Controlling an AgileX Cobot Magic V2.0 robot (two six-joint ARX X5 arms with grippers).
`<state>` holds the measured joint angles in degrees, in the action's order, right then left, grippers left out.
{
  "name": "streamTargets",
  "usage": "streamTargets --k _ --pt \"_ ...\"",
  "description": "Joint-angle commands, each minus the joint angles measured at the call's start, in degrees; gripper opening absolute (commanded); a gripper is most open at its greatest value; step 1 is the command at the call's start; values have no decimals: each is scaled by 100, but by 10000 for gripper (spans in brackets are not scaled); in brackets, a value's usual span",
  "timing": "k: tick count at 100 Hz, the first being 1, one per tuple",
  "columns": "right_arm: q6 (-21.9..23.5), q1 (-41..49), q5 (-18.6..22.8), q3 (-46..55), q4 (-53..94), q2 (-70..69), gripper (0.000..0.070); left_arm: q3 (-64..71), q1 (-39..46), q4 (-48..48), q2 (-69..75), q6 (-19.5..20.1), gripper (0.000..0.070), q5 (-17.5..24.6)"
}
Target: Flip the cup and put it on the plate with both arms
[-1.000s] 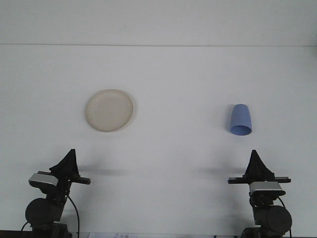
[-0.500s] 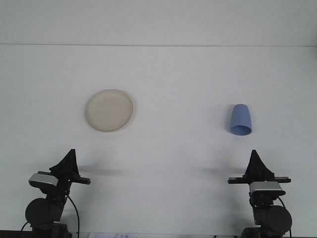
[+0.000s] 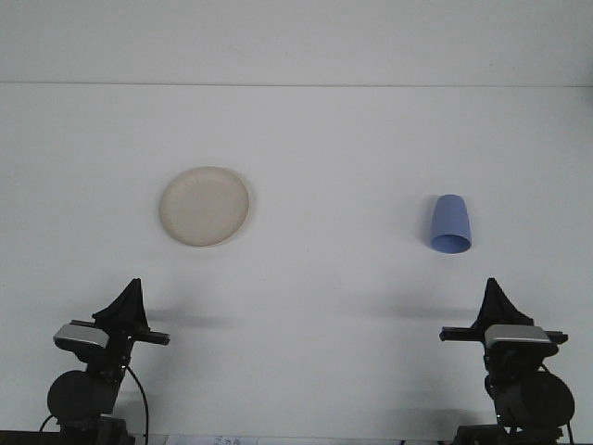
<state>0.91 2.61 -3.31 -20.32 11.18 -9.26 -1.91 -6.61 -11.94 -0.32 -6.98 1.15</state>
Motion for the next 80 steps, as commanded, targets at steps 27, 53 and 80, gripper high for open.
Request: streamTargets --k 27,53,80 --pt "42 4 -127 -1637 861 -1886 0 109 -4 -52 7 -15 13 -20" --pt "179 -4 -297 -1582 929 -2601 382 109 -4 -52 7 -15 13 -20" --pt "122 -22 -686 -876 4 -3250 440 109 -4 -55 7 -15 13 -20"
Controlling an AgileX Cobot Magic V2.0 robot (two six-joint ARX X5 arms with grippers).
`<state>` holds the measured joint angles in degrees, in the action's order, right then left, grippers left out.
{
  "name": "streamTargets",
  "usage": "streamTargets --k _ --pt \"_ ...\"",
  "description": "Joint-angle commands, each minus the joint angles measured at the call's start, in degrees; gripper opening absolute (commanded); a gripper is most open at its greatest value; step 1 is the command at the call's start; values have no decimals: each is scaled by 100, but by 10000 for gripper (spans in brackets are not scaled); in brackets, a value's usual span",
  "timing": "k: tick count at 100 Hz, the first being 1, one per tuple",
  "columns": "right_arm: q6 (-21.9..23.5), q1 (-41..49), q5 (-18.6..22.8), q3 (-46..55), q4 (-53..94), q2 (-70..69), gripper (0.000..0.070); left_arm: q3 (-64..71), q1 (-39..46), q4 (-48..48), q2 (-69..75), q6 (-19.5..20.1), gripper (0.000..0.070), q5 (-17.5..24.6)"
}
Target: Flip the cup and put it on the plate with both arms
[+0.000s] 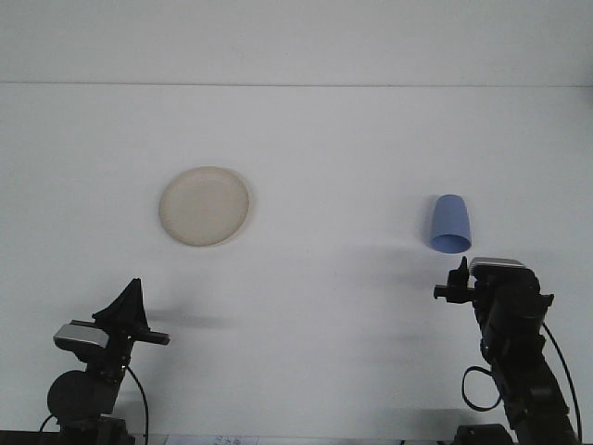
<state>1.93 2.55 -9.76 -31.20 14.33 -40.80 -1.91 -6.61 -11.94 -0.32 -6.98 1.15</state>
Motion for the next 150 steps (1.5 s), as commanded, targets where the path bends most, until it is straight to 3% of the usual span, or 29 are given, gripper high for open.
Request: streamTargets --k 1,22,57,94,124,130,145,150 --pt "20 -17 -42 262 -380 -111 440 109 -4 -55 7 -15 13 -22" --pt "236 -120 -81 1154 -1836 -431 439 109 -4 -55 7 -15 13 -20" --pt "87 -450 153 1322 -3331 -1755 439 109 -4 -52 7 -15 13 -20" --pt "83 -984 828 1303 -5525 -3504 439 109 -4 -55 7 -15 13 -20" --pt "83 -1344 1499 907 -6229 -4662 435 109 -4 -55 7 -15 13 -20" --pt "76 -1357 1611 802 -6229 -4798 356 109 -4 -52 7 -15 13 -22" --pt "-85 -1355 2063 688 -6319 -4918 16 109 -4 -55 7 -15 13 -20" --pt "-87 -1355 2129 686 -6450 -4918 0 109 -4 -52 7 -15 13 -22"
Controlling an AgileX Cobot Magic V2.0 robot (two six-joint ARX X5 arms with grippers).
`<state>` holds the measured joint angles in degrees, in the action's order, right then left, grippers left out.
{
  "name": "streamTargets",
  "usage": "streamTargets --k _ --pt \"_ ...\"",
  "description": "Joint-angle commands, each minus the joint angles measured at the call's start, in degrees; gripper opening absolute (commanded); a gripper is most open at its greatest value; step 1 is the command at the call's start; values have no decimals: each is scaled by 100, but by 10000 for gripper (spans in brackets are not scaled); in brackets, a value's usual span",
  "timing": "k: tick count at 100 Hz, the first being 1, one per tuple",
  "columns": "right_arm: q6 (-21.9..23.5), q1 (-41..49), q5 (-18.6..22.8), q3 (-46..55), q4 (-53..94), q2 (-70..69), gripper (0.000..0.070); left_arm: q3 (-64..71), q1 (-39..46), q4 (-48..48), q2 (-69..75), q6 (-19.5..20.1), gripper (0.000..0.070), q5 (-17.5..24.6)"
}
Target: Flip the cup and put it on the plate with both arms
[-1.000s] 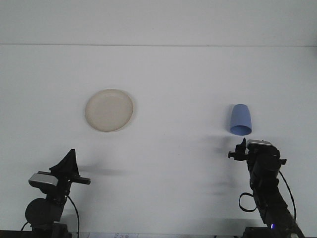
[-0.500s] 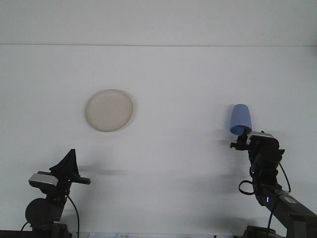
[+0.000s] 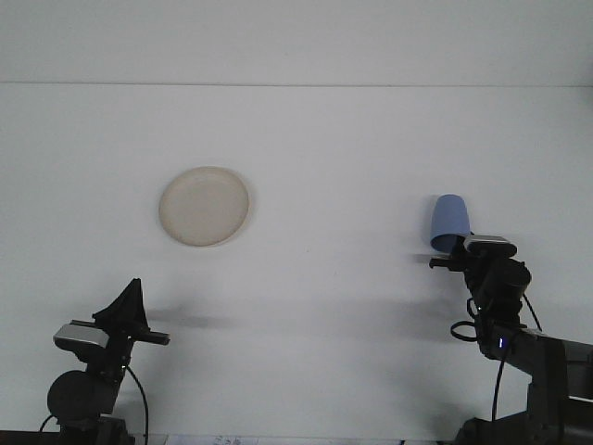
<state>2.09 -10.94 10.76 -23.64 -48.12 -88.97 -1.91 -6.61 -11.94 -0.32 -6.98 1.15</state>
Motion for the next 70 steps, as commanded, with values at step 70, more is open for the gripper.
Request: streamTargets --k 70 --pt "-109 1812 634 -2667 6564 2986 0 109 -4 -55 7 -15 13 -20"
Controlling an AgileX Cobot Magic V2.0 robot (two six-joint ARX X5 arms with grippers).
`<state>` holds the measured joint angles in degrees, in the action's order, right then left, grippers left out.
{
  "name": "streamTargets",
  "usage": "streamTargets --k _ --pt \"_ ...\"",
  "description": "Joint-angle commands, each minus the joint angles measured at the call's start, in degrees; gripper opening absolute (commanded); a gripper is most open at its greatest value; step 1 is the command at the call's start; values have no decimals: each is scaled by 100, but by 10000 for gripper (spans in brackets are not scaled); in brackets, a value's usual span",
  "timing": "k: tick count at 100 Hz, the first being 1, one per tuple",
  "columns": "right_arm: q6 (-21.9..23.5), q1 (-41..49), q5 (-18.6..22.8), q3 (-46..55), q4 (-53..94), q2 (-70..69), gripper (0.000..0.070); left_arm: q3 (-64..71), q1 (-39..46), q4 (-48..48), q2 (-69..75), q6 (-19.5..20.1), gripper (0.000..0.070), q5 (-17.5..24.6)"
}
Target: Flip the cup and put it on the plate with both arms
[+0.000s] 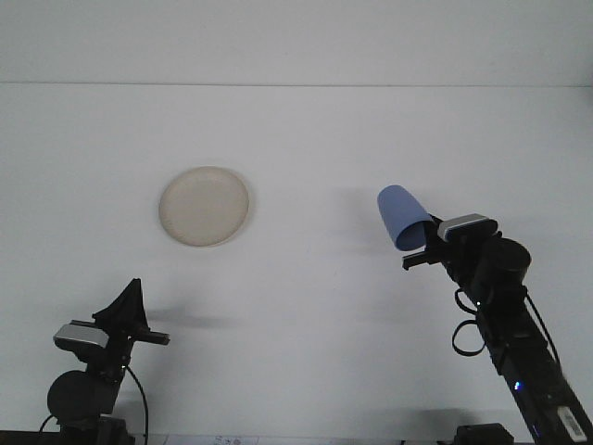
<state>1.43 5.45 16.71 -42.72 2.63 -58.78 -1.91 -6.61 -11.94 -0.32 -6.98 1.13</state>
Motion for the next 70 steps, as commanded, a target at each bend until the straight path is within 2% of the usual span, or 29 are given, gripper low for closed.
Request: streamTargets --k 1,21,43,50,61,70 --pt "-52 212 37 -885 1674 -33 0 109 -4 -52 7 -15 13 -17" --pt "-352 872 114 -3145 4623 -619 0 109 -4 -55 7 -15 13 -20" --pt "-710 1805 81 -4518 6100 -1615 0 109 -4 -55 7 -15 13 -17" --pt "-800 2131 -138 -4787 6454 -1965 0 109 -4 -55 7 -15 13 -17" --pt "-863 2688 -754 -5007 6894 -2529 0 109 -4 -55 7 -15 13 -17" --pt "-901 3034 -1021 -5040 7169 -2924 0 109 -4 -55 7 -17 13 -17"
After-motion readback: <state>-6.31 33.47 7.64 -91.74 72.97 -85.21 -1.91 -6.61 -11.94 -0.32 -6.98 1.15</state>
